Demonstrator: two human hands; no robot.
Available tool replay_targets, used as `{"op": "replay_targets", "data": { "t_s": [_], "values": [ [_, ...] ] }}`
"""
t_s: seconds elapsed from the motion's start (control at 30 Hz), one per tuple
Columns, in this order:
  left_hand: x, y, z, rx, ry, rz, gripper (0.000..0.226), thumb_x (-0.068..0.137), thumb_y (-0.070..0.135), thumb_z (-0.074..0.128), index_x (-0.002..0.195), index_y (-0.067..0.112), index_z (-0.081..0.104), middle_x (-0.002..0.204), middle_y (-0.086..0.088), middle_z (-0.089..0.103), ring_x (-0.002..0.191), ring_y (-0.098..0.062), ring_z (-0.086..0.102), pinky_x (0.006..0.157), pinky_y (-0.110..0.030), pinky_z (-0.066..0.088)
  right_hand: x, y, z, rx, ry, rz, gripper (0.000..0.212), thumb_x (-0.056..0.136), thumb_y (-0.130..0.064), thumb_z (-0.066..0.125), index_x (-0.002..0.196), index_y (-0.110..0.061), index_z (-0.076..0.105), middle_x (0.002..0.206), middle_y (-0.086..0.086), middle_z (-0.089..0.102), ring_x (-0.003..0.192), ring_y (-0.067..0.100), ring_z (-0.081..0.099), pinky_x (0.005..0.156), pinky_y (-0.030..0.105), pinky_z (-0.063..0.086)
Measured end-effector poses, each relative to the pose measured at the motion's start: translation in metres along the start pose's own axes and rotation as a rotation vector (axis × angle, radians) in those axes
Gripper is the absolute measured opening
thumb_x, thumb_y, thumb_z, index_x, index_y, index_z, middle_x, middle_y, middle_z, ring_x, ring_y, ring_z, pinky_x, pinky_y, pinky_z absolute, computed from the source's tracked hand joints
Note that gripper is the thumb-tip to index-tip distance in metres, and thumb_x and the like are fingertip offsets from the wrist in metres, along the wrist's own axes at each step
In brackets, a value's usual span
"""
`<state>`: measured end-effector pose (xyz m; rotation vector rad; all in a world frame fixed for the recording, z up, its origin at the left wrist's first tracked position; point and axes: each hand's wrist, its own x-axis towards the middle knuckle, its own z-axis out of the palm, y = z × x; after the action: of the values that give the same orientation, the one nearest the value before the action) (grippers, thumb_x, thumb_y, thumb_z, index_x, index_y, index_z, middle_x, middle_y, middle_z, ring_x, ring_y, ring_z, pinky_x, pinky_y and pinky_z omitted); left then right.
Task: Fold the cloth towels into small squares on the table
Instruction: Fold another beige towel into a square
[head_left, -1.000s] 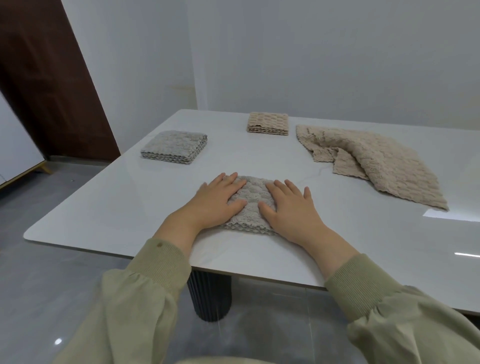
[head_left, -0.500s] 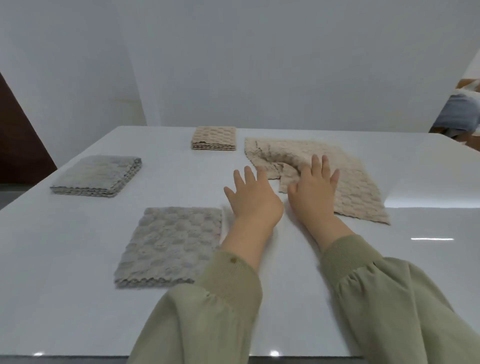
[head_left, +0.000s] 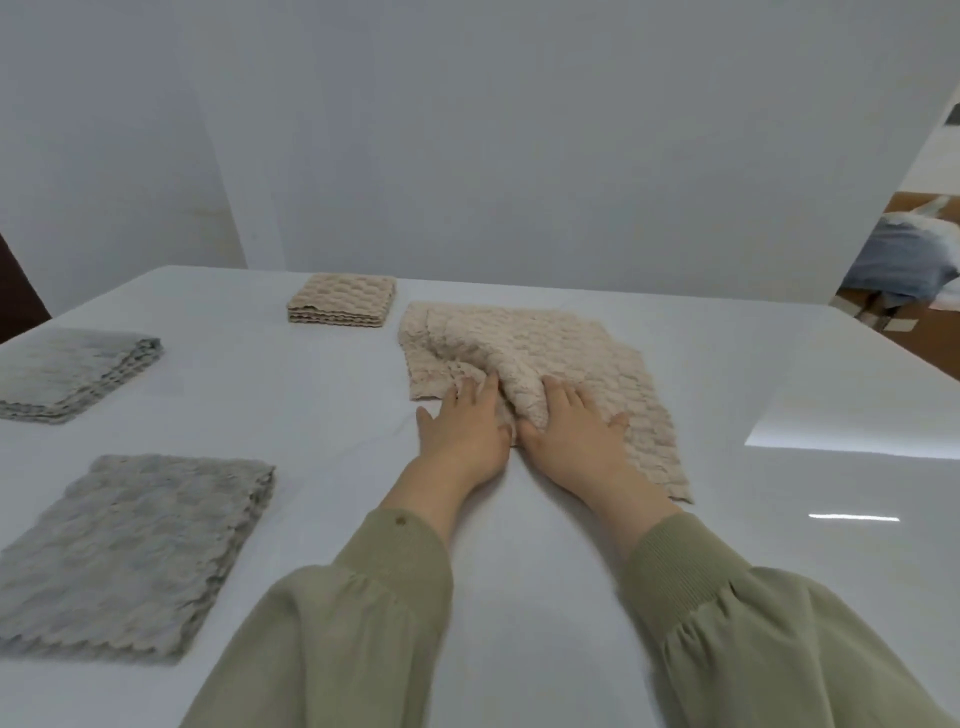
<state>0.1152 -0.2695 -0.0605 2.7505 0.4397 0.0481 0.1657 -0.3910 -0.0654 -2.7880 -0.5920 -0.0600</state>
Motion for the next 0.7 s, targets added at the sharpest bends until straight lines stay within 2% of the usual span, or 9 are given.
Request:
{"op": "replay_targets", "data": {
  "t_s": [0.13, 0.33, 0.5, 0.6, 0.7],
  "values": [
    [-0.002, 0.034, 0.015, 0.024, 0.022, -0.006, 0.066, 0.098, 0.038, 0.035, 0.151, 0.022, 0.0, 0.16, -0.004, 0.004, 0.146, -0.024, 0.004, 0.114, -0.056, 0.008, -0.005, 0.035, -0.011, -0.032, 0.011, -0.039, 0.069, 0.092, -0.05, 0.035, 0.15, -0.021, 0.015, 0.158, 0.0, 0.017, 0.146, 0.021, 0.008, 0.109, 0.065, 0.002],
    [-0.027, 0.073, 0.037, 0.051, 0.085, -0.065, 0.062, 0.098, 0.038, 0.032, 0.151, 0.02, 0.006, 0.16, -0.004, 0.004, 0.146, -0.024, 0.003, 0.114, -0.053, 0.006, -0.019, 0.082, -0.025, -0.05, -0.042, -0.117, 0.067, 0.093, -0.052, 0.031, 0.15, -0.021, 0.014, 0.159, -0.001, 0.009, 0.147, 0.019, 0.004, 0.11, 0.065, 0.006],
    [-0.044, 0.082, 0.047, 0.103, 0.232, -0.096, 0.05, 0.097, 0.036, 0.033, 0.144, 0.019, 0.031, 0.152, -0.003, 0.029, 0.139, -0.024, 0.023, 0.111, -0.048, 0.021, -0.026, 0.097, -0.025, -0.089, -0.05, -0.218, 0.07, 0.091, -0.056, 0.029, 0.15, -0.021, 0.013, 0.16, 0.002, 0.007, 0.147, 0.02, 0.003, 0.113, 0.06, 0.006],
    [-0.044, 0.077, 0.045, 0.117, 0.294, -0.063, 0.042, 0.095, 0.038, 0.039, 0.133, 0.021, 0.047, 0.137, -0.003, 0.046, 0.126, -0.025, 0.036, 0.101, -0.042, 0.035, -0.025, 0.097, -0.024, -0.086, -0.034, -0.236, 0.07, 0.091, -0.055, 0.03, 0.15, -0.02, 0.015, 0.159, 0.003, 0.009, 0.147, 0.02, 0.005, 0.113, 0.059, 0.007],
    [-0.041, 0.075, 0.041, 0.07, 0.364, -0.045, 0.034, 0.094, 0.035, 0.045, 0.123, 0.024, 0.059, 0.125, -0.002, 0.053, 0.118, -0.025, 0.04, 0.093, -0.037, 0.039, -0.021, 0.098, -0.022, -0.065, -0.012, -0.242, 0.064, 0.093, -0.049, 0.031, 0.149, -0.019, 0.02, 0.158, 0.002, 0.014, 0.146, 0.02, 0.009, 0.113, 0.057, 0.01]
  ]
}}
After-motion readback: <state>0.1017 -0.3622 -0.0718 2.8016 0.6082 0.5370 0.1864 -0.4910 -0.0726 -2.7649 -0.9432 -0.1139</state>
